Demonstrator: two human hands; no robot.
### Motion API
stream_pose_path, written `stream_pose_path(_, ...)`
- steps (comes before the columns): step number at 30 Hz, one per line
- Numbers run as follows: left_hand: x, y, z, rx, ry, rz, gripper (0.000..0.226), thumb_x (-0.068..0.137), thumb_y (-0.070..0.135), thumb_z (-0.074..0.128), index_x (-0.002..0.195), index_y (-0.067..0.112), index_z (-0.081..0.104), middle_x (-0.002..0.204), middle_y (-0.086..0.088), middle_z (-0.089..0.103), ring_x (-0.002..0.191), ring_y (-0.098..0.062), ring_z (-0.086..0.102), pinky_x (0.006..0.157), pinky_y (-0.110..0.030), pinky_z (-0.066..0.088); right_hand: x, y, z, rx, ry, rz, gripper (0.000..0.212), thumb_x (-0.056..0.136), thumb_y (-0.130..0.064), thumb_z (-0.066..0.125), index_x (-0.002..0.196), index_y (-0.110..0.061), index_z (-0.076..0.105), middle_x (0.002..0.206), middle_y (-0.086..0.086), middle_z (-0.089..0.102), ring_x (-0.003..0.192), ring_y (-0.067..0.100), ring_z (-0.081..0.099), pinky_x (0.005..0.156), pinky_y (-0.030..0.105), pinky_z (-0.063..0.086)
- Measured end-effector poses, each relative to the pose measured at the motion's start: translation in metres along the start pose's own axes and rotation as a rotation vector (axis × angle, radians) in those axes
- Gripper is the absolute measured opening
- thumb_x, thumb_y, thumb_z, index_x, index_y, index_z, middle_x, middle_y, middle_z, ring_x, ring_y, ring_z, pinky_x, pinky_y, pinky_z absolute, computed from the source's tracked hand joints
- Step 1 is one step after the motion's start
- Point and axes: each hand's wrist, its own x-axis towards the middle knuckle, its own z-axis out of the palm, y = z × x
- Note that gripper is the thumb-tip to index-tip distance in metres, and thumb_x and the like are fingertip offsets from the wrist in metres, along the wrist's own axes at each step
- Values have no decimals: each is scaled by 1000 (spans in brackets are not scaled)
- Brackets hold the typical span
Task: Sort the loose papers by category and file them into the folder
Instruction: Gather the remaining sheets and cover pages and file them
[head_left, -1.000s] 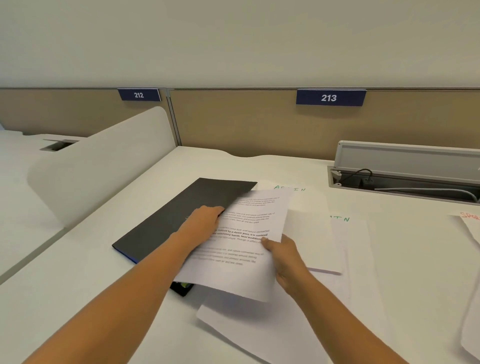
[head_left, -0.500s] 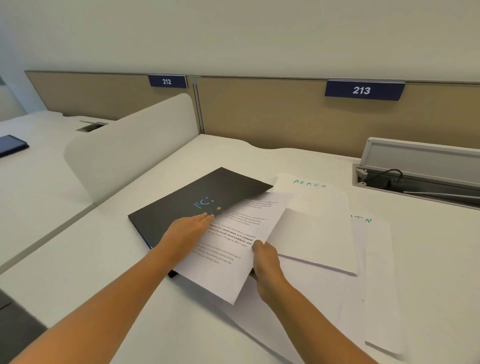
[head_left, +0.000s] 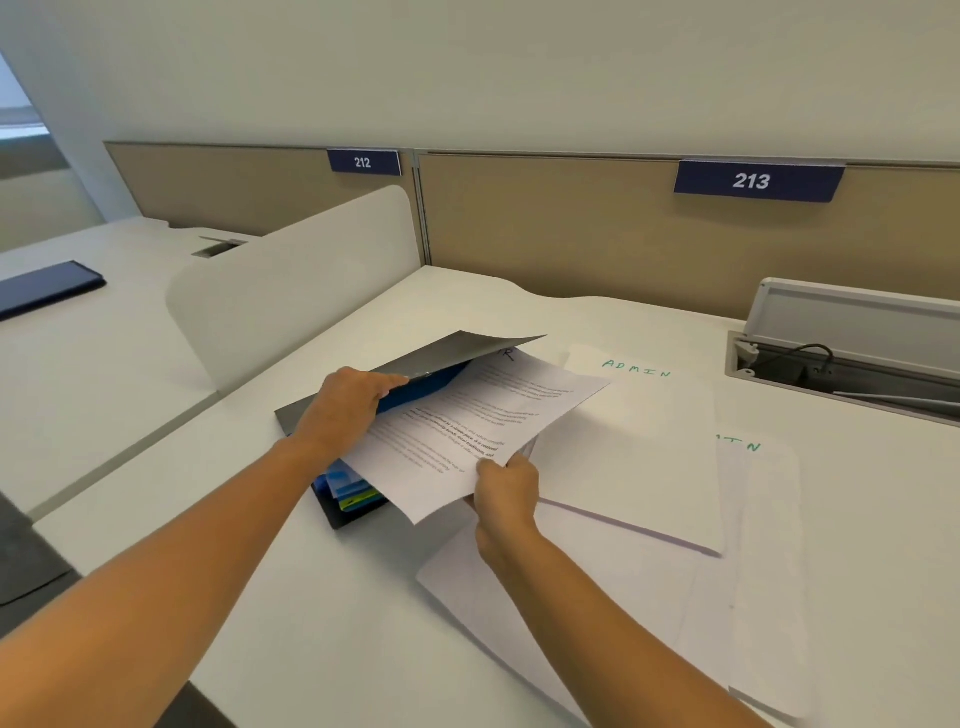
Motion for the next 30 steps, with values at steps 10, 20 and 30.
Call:
stream_pose_path(10, 6, 3, -10, -69, 29, -62, 33, 94, -1, 45, 120, 11, 61, 118, -16, 64, 100, -29, 62, 84, -21, 42, -6, -4, 17, 149, -186, 88, 27, 93, 7, 40, 93, -15, 54, 99, 3, 59, 102, 27, 60, 82, 31, 54)
stream_pose_path(20, 8, 1, -13, -75, -8, -64, 32, 94, 2, 46, 120, 13, 61, 121, -14, 62, 109, -27, 60, 94, -23, 41, 17, -13, 4, -448, -354, 1, 53, 94, -46, 47, 110, 3, 56, 90, 18, 68, 66, 22, 67, 71, 28, 58)
stream_pose_path(30, -2, 0, -5, 28, 63, 23, 40, 93, -5, 43, 125, 14, 57, 108, -17, 68, 92, -32, 66, 86, -32, 49, 57, 13, -26, -1387, -122, -1517, 57, 52, -25, 90, 104, -13, 69, 102, 3, 71, 89, 21, 68, 68, 27, 55)
